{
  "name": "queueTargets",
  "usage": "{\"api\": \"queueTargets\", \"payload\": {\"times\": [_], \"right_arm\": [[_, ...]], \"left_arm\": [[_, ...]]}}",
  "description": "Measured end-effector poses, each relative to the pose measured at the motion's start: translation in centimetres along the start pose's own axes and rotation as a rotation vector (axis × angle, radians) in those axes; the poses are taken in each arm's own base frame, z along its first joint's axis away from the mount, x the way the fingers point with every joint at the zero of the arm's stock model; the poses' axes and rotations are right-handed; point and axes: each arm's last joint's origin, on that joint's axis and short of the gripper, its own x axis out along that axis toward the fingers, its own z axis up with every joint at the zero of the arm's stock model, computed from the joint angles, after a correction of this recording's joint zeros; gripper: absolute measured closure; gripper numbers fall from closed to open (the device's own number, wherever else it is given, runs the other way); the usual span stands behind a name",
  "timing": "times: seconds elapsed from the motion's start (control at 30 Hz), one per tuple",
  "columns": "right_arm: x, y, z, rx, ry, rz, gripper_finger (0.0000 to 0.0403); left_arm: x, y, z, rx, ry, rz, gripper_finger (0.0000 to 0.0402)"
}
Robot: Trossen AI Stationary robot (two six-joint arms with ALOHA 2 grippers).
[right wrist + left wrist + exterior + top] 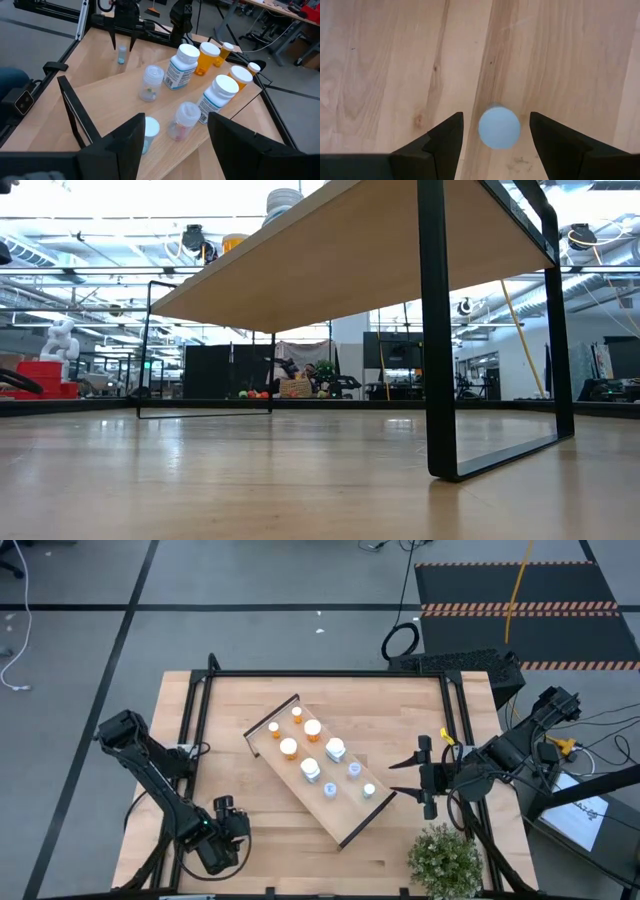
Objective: Pick and place medicine bottles onto shelf by color
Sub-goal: Put the blue pill bottle on the shelf aligned with the blue pill bottle
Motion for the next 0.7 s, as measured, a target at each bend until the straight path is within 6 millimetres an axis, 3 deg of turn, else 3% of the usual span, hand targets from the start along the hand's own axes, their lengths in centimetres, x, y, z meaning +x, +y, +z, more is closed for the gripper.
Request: {"api": "queueTargets", "payload": {"times": [0.7], "right_arm": [[0.00, 0.00, 0.00, -0.011, 0.000, 0.000, 0.0191]], "left_arm": [[-0.01, -0.19, 0.10, -0.029, -0.020, -0.014, 0.0172]]}}
